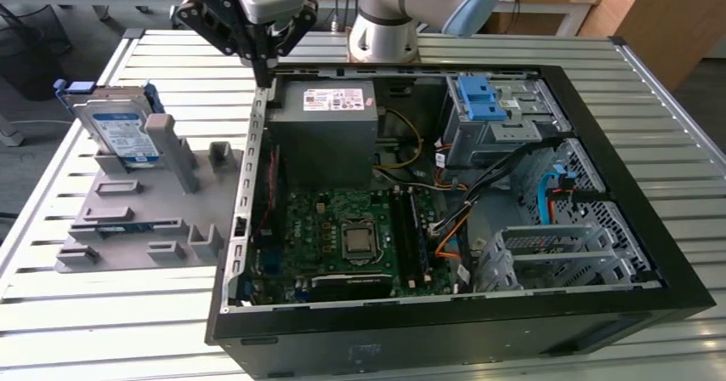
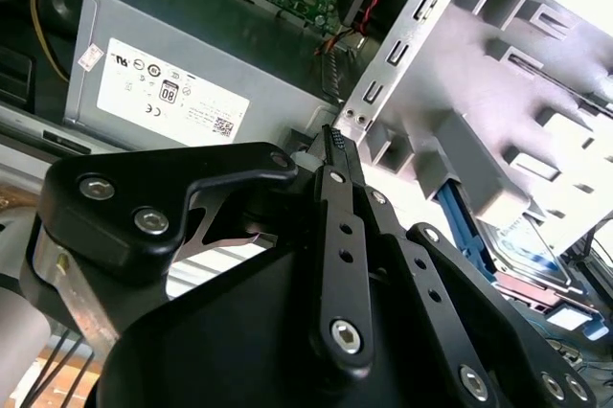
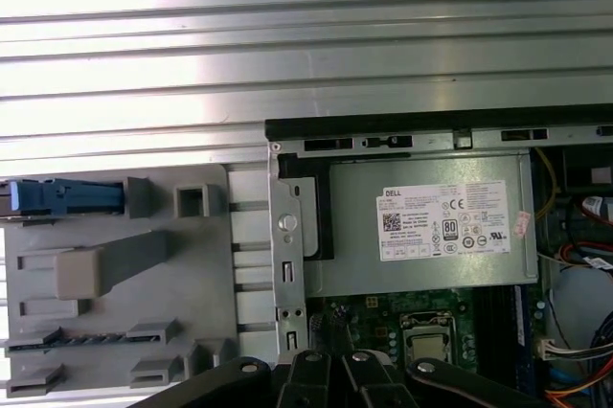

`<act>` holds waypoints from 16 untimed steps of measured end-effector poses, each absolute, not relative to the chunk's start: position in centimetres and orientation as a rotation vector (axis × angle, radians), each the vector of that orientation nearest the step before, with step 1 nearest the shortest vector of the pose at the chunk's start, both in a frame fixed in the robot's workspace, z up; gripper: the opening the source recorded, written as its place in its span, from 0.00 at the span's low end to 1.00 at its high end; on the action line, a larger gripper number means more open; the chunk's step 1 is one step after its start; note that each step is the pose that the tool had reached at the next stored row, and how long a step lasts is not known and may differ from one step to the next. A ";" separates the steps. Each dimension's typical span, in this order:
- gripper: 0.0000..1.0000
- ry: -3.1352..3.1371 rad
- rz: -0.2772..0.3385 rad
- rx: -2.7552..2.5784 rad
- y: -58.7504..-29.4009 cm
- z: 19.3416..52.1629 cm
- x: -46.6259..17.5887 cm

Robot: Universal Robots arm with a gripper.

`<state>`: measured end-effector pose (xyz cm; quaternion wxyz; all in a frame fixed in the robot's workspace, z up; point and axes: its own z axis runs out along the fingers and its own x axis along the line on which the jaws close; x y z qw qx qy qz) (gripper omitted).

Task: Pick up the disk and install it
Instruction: 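Reach for the disk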

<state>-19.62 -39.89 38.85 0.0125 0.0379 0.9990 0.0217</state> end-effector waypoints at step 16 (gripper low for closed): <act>0.11 3.114 0.068 0.118 -39.9 38.8 -20.1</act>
